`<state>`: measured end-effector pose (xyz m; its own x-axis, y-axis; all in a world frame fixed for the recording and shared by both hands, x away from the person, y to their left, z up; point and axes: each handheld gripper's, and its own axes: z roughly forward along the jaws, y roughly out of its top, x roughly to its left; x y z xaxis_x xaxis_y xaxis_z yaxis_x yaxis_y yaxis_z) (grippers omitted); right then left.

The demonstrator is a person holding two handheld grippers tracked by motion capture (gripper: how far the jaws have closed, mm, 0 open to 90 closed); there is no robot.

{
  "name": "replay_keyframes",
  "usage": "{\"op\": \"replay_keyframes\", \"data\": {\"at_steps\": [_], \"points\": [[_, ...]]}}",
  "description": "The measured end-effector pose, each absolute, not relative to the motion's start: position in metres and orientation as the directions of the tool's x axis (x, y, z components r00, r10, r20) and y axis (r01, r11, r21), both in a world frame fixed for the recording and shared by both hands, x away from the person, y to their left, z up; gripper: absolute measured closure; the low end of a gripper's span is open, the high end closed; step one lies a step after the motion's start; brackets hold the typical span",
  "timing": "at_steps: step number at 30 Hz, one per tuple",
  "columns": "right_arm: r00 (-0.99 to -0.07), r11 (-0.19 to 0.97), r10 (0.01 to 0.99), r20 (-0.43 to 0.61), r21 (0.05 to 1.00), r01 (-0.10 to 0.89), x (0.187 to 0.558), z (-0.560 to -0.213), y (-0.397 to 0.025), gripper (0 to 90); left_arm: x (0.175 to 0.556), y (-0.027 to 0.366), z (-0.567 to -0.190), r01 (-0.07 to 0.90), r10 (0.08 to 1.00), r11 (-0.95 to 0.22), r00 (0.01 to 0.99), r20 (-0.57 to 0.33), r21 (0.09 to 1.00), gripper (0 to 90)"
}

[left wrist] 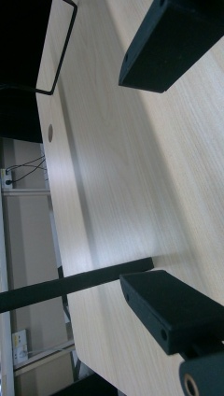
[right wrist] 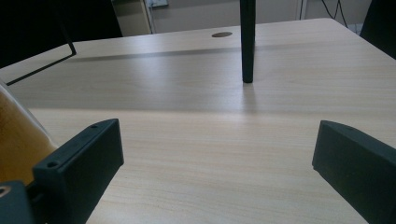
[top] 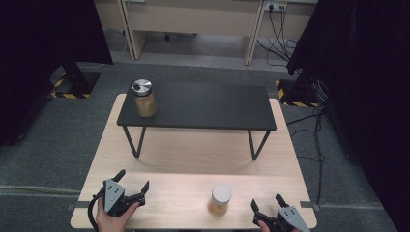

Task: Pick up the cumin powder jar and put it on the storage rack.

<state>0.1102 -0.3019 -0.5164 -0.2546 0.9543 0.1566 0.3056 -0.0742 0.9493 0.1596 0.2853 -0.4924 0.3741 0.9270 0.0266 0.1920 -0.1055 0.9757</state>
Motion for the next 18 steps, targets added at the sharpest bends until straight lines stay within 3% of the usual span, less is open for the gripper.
{"op": "replay_keyframes", "data": {"at_steps": [18], "points": [[-0.242, -0.081, 0.958, 0.156, 0.952, 0.296, 0.1063, -0.5155, -0.3057, 2.1, 0.1583, 0.2839, -0.4919, 0.186, 0.923, -0.110, 0.383, 0.031, 0.976, 5.0]]}}
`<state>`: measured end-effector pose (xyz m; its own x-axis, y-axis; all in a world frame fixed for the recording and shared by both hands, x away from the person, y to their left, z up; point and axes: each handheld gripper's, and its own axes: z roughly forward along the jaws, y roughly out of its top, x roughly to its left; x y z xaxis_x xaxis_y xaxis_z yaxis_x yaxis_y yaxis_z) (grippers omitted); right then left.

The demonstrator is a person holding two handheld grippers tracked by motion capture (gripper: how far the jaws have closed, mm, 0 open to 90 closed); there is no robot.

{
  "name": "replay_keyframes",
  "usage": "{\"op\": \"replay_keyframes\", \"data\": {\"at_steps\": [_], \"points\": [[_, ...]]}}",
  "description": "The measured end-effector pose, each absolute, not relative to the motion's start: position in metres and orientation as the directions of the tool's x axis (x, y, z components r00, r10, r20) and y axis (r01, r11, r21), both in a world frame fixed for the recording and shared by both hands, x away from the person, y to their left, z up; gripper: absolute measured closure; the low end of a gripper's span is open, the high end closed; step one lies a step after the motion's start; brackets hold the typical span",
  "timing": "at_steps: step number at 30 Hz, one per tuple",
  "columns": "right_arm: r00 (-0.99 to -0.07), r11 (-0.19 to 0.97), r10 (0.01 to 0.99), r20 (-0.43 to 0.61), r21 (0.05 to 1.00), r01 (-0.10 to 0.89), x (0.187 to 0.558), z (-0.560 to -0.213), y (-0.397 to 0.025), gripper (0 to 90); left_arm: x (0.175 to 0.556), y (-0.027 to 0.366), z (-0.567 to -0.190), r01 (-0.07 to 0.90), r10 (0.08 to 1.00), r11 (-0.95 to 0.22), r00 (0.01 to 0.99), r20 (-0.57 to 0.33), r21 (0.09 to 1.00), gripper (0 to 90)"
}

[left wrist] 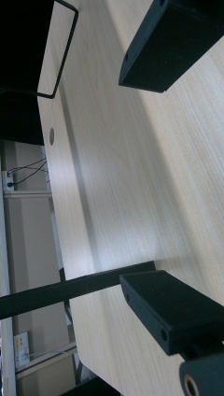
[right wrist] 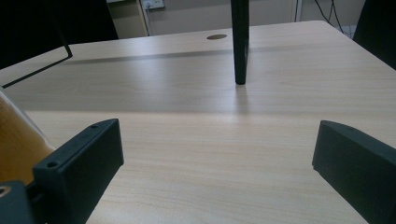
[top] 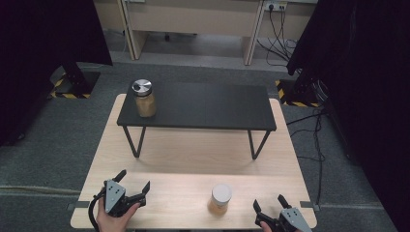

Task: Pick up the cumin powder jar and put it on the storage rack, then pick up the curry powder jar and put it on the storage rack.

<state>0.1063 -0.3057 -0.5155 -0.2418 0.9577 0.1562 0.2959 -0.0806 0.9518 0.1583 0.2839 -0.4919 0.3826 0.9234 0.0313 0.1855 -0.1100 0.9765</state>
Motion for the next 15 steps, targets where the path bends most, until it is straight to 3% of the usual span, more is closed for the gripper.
{"op": "replay_keyframes", "data": {"at_steps": [15], "points": [[-0.247, -0.088, 0.955, 0.163, 0.953, 0.291, 0.1090, -0.5159, -0.3078, 2.0, 0.1595, 0.2837, -0.4917, 0.190, 0.925, -0.113, 0.379, 0.033, 0.975, 4.9]]}}
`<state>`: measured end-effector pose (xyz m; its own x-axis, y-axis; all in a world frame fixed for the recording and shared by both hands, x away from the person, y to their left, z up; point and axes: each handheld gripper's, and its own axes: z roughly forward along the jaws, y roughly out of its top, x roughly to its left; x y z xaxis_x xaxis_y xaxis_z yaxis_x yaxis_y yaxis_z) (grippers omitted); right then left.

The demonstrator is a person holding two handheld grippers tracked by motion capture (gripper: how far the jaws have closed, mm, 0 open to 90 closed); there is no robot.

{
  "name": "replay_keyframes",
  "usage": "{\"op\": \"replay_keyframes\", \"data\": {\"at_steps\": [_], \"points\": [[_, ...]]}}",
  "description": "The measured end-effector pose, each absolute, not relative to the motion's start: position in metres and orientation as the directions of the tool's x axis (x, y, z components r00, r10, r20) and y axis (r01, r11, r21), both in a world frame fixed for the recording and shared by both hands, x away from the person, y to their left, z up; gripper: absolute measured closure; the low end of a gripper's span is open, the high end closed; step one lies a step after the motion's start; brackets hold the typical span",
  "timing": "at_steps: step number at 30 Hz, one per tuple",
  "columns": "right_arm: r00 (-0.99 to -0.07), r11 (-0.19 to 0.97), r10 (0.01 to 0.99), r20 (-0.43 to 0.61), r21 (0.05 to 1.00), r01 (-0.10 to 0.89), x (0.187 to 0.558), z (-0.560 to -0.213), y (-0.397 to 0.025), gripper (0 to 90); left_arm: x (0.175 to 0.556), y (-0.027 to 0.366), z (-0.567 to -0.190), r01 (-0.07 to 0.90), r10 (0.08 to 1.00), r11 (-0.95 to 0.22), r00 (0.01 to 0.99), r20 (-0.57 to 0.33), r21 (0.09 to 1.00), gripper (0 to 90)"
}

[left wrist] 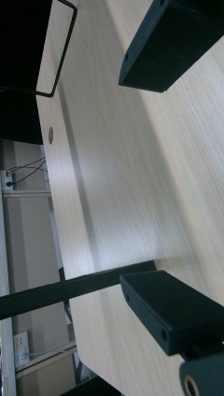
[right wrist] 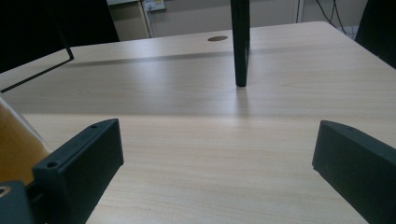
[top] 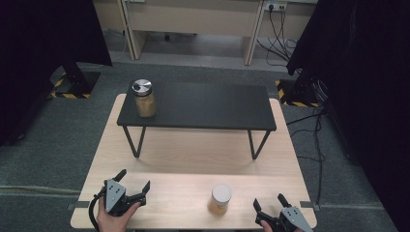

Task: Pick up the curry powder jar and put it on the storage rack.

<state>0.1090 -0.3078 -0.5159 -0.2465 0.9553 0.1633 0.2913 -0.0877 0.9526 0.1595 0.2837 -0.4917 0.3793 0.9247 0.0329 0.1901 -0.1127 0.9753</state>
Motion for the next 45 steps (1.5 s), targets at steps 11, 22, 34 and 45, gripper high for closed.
{"op": "replay_keyframes", "data": {"at_steps": [11, 22, 34, 45], "points": [[-0.298, -0.098, 0.941, 0.162, 0.971, 0.220, 0.102, -0.511, -0.309, 1.9, 0.160, 0.283, -0.493, 0.197, 0.924, -0.116, 0.382, 0.032, 0.974, 4.9], [-0.494, -0.079, 0.863, 0.106, 0.994, 0.074, 0.091, -0.490, -0.290, 1.3, 0.161, 0.284, -0.494, 0.196, 0.923, -0.114, 0.384, 0.031, 0.974, 4.9], [-0.577, -0.035, 0.814, 0.068, 0.997, 0.068, 0.098, -0.487, -0.267, 1.3, 0.161, 0.284, -0.493, 0.192, 0.922, -0.113, 0.385, 0.031, 0.975, 4.9], [-0.596, 0.003, 0.802, 0.043, 0.997, 0.076, 0.106, -0.490, -0.255, 1.2, 0.161, 0.285, -0.493, 0.191, 0.923, -0.110, 0.384, 0.029, 0.975, 4.9]]}}
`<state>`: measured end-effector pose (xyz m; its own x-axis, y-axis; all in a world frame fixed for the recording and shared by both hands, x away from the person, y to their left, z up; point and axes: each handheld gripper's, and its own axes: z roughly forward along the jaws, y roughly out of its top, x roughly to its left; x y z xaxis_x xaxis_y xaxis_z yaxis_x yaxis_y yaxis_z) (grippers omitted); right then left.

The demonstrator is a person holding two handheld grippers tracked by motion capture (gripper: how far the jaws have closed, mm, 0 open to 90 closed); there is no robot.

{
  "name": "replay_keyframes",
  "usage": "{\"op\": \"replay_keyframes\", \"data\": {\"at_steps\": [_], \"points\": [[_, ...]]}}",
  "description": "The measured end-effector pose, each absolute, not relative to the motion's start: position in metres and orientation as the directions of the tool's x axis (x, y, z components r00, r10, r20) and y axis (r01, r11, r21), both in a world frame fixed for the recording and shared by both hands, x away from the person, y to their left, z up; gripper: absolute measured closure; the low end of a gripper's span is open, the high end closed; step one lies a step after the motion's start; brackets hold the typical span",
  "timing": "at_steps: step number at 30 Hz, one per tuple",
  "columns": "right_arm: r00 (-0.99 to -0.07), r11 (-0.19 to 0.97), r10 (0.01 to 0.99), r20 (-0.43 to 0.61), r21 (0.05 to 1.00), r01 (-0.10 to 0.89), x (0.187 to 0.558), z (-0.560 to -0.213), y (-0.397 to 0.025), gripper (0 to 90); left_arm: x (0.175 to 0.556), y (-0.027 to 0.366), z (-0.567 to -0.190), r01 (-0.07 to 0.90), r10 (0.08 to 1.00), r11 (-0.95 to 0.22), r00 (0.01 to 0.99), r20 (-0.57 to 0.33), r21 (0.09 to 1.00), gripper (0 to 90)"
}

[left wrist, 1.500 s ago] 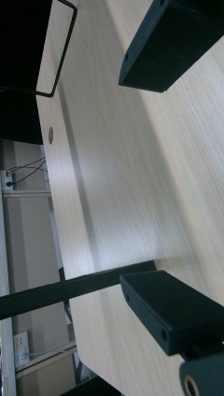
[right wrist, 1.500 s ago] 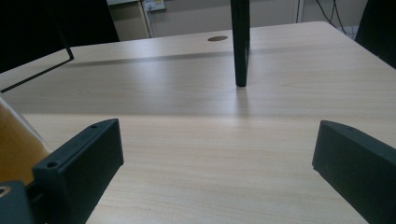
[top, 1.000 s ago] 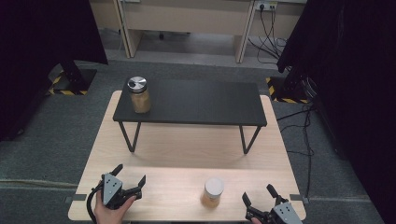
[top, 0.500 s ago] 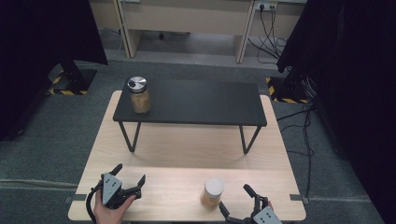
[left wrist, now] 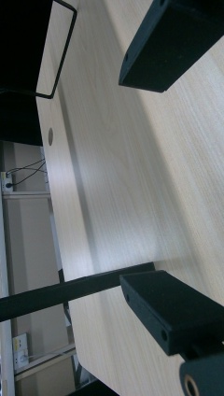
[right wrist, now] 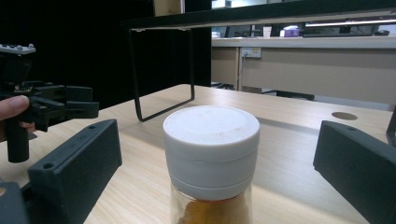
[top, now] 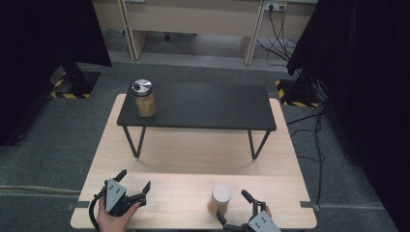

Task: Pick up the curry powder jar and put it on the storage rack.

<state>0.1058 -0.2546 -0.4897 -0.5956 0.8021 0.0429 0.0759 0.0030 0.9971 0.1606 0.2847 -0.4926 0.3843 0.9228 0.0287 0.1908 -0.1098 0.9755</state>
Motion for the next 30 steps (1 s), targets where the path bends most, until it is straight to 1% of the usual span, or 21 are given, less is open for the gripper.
{"op": "replay_keyframes", "data": {"at_steps": [7, 19, 23, 30], "points": [[-0.599, 0.022, 0.800, 0.034, 0.996, 0.086, 0.113, -0.492, -0.249, 1.4, 0.160, 0.284, -0.492, 0.190, 0.922, -0.110, 0.385, 0.029, 0.976, 4.9], [-0.615, 0.035, 0.788, 0.028, 0.995, 0.090, 0.126, -0.493, -0.242, 7.3, 0.160, 0.285, -0.492, 0.190, 0.922, -0.106, 0.386, 0.025, 0.976, 4.9], [-0.622, 0.047, 0.783, 0.020, 0.995, 0.090, 0.129, -0.493, -0.241, 10.5, 0.160, 0.285, -0.492, 0.186, 0.921, -0.108, 0.388, 0.028, 0.977, 4.9], [-0.632, 0.059, 0.775, 0.013, 0.994, 0.092, 0.134, -0.494, -0.241, 19.2, 0.160, 0.285, -0.491, 0.185, 0.922, -0.108, 0.387, 0.028, 0.977, 4.9]]}}
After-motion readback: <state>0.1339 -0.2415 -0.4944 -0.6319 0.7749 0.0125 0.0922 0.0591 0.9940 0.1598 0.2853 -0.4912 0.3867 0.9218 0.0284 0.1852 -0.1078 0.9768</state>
